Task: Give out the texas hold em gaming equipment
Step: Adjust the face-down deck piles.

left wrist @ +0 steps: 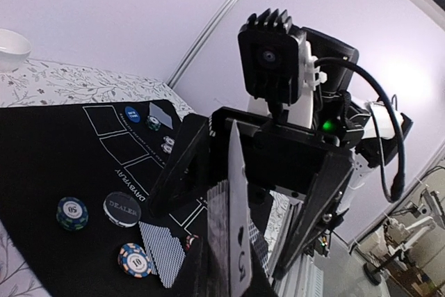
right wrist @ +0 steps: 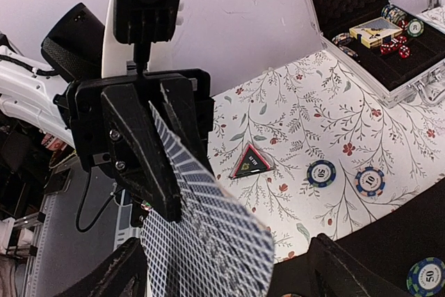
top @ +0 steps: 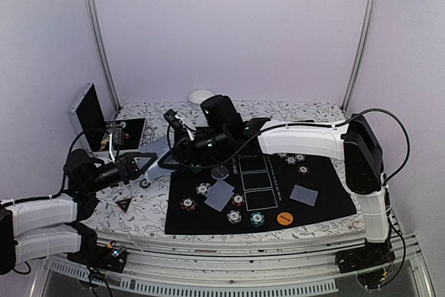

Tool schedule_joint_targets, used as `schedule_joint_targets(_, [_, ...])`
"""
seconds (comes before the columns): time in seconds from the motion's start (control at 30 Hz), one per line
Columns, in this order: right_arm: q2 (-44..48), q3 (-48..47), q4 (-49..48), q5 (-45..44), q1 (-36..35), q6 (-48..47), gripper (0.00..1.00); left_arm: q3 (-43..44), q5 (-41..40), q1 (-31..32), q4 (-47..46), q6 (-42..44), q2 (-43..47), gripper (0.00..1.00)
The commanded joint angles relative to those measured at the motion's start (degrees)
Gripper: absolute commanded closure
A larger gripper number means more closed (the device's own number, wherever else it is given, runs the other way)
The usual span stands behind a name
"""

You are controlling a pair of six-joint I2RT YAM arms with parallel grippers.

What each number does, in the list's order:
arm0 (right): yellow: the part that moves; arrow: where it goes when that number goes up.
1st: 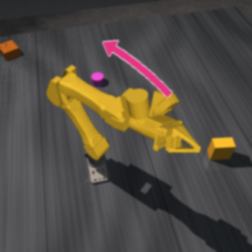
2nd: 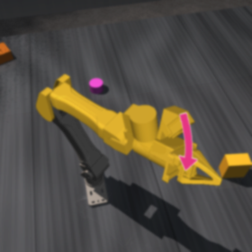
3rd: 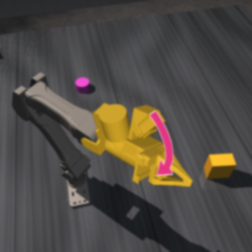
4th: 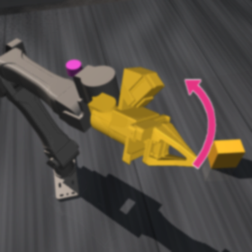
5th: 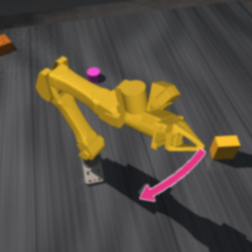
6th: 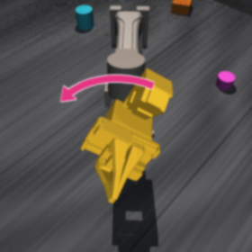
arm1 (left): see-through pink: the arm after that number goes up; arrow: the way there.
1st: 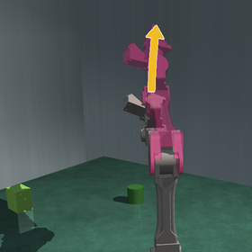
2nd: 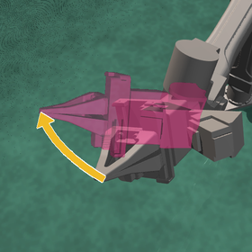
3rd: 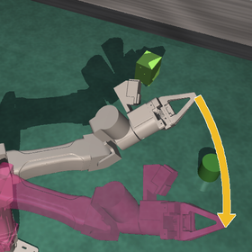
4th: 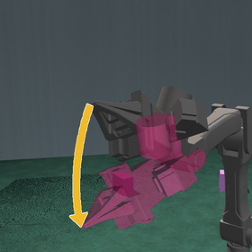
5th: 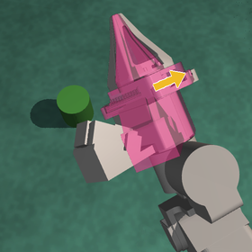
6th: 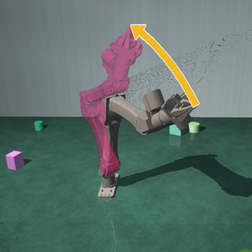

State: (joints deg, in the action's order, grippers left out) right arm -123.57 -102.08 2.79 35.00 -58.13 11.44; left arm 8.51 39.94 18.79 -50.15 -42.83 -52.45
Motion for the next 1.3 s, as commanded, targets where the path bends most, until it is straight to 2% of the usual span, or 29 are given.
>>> schedule_joint_targets(0.0, [-0.81,-1.44,0.65,-2.05,0.15,-0.79,0.24,0.79,3.12,0.82,-6.43,-4.84,-2.61,0.97])
schedule_joint_targets(0.33, [1.1,1.71,1.07,-2.43,1.46,0.23,0.47,-0.18,2.17,0.86,-10.56,-8.67,-3.72,0.87])
schedule_joint_targets(0.4, [1.22,1.8,1.16,-2.23,1.64,0.31,0.55,-0.39,2.02,0.84,-10.49,-8.59,-3.69,0.85])
schedule_joint_targets(0.47, [1.4,1.8,1.2,-1.82,1.77,0.42,0.7,-0.6,1.57,0.87,-10.45,-8.59,-3.75,0.82])
schedule_joint_targets(0.57, [1.42,1.5,1.15,-0.45,1.76,0.46,0.86,-0.81,1.45,0.82,-10.44,-8.63,-4.15,0.79])
schedule_joint_targets(0.67, [1.61,1.27,1.15,0.7,1.76,0.63,0.94,-0.99,1.7,0.83,-11.14,-8.84,-4.74,0.75])
schedule_joint_targets(0.9, [2.23,1.01,0.67,3.58,2.53,2.01,0.97,-1.55,2.26,1.04,-11.44,-8.56,-5.32,0.73])
schedule_joint_targets(1.1, [3.03,1.63,-1.62,9.11,3.83,4.42,0.98,-1.98,2.72,1.23,-11.42,-7.57,-5.02,0.62])
schedule_joint_targets(1.27, [3.29,2.28,-4.35,15.01,4.78,6.54,0.98,-1.88,4.76,1.38,-10.6,-5.46,-4.41,0.62])
